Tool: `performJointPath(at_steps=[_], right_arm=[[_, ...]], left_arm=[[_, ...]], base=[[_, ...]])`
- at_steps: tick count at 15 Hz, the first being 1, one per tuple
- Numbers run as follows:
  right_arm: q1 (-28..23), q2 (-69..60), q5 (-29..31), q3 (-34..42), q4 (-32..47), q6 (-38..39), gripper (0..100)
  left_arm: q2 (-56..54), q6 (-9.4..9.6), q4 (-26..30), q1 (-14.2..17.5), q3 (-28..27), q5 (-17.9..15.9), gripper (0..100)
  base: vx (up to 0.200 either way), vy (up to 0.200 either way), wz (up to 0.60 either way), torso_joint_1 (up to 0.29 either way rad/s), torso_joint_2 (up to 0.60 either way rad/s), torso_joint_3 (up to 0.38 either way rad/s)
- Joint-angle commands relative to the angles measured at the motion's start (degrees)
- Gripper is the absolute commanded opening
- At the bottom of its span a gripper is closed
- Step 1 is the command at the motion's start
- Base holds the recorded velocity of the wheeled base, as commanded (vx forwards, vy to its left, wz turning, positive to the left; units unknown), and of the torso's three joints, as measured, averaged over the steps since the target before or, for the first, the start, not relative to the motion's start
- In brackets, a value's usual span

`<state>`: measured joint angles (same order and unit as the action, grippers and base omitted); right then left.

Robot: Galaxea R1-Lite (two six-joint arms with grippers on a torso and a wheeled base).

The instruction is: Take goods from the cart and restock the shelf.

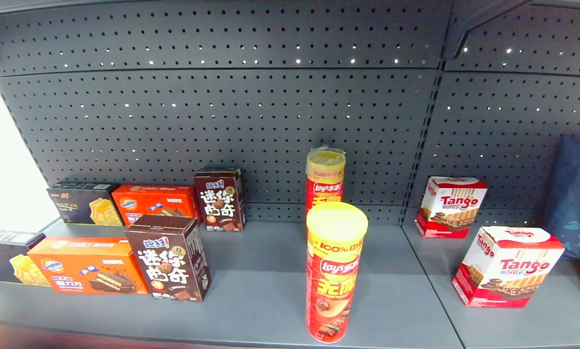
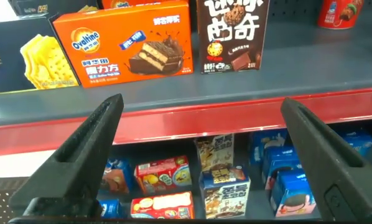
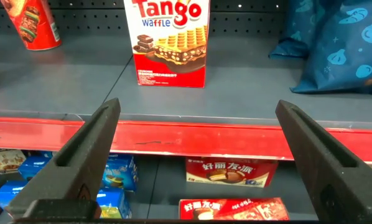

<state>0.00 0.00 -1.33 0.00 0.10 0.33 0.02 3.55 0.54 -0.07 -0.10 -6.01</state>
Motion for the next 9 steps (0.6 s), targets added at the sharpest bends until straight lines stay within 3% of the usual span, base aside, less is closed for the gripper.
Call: performJointPath(at_steps=[1, 5, 7, 9], right_arm=[[0.0, 0.0, -0.2, 0.0, 0.1, -0.1, 100], [0.0, 0.0, -0.1, 0.0, 0.1, 0.0, 100], [0.0, 0.0, -0.1, 0.0, 0.1, 0.0, 100], [0.0, 0.0, -0.1, 0.0, 0.1, 0.0, 100]], left_arm=[[0.0, -0.21, 0.0, 0.1, 0.0, 0.1, 100], [0.0, 0.06, 0.0, 0.1, 0.0, 0.0, 100], [0.0, -0.03, 0.0, 0.1, 0.0, 0.0, 100], [0.0, -0.03, 0.0, 0.0, 0.0, 0.0, 100]], base=[[-0.200, 0.000, 0.00, 0.002, 0.00, 0.002], [0.000, 0.000, 0.00, 0.000, 0.00, 0.000], [0.000, 0.000, -0.60, 0.010, 0.00, 0.002], [0.000, 0.000, 0.00, 0.000, 0.00, 0.000]])
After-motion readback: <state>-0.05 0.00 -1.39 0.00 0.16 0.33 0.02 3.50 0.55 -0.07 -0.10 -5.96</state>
